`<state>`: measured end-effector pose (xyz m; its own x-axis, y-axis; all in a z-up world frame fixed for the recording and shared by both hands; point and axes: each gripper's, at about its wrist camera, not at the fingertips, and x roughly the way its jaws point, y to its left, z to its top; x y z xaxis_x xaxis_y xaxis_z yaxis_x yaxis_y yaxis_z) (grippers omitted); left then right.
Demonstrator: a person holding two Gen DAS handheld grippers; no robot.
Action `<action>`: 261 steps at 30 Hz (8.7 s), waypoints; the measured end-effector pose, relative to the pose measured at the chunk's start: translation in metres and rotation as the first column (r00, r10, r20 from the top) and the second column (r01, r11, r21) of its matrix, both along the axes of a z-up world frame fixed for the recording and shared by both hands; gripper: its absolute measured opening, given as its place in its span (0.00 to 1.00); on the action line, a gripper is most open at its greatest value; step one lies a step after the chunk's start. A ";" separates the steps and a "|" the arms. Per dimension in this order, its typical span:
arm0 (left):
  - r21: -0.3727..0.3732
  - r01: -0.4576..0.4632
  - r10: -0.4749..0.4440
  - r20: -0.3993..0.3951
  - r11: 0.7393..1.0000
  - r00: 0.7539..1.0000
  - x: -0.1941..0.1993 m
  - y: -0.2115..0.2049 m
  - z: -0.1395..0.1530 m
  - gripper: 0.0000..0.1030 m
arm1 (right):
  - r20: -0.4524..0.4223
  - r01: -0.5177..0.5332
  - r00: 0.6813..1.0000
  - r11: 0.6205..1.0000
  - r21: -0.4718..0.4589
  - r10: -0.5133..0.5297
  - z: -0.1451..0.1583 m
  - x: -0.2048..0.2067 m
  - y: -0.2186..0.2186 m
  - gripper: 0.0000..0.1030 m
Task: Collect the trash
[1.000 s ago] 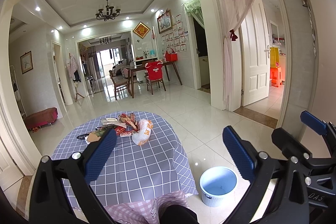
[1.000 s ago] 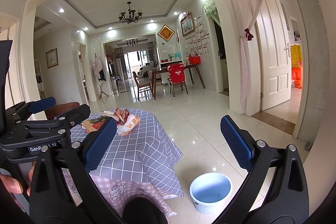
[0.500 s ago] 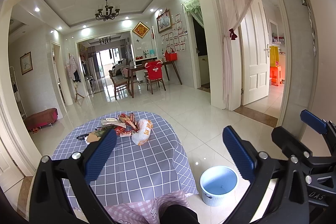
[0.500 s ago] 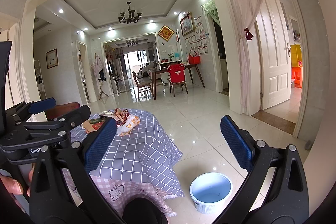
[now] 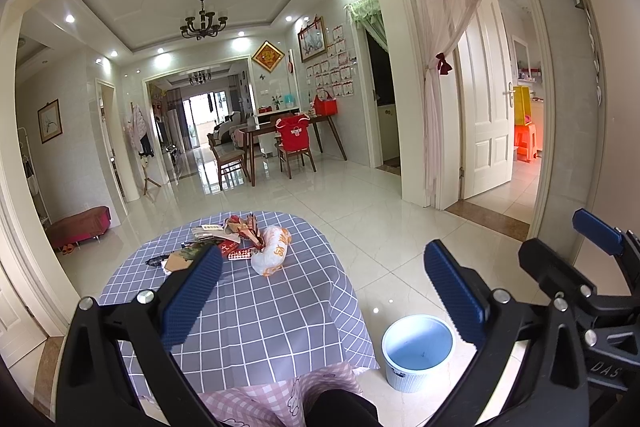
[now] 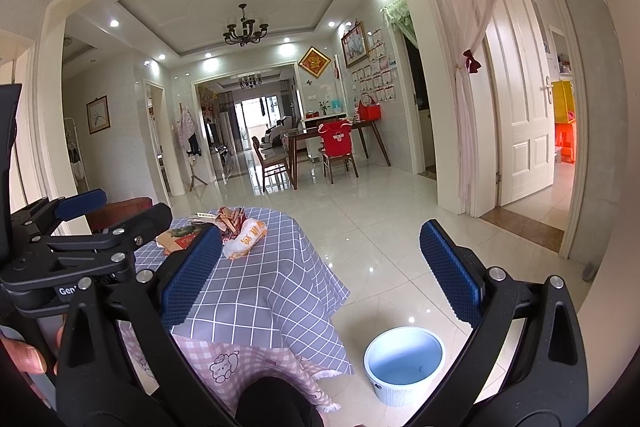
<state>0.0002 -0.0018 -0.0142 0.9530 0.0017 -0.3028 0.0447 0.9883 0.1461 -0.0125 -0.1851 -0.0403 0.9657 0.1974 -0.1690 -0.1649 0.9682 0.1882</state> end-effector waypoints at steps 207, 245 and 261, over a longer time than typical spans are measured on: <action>-0.286 0.212 -0.328 -0.455 0.934 0.828 0.326 -0.013 -0.127 0.76 | -0.494 0.136 0.869 0.974 0.179 -0.030 -0.157 0.282 -0.036 0.75; -0.187 -0.127 0.012 -0.518 0.974 0.855 0.421 0.301 -0.077 0.80 | -0.560 -0.460 0.736 0.888 0.000 0.381 -0.119 0.440 0.299 0.47; -0.220 -0.153 -0.007 -0.592 0.963 0.806 0.474 0.291 -0.109 0.06 | -0.556 -0.453 0.726 0.890 0.056 0.405 -0.126 0.455 0.281 0.66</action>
<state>0.4741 0.2894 -0.1236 0.5944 -0.0860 -0.7995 -0.0320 0.9909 -0.1304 0.4427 0.0961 -0.1659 0.5243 0.5311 -0.6657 -0.4615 0.8342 0.3020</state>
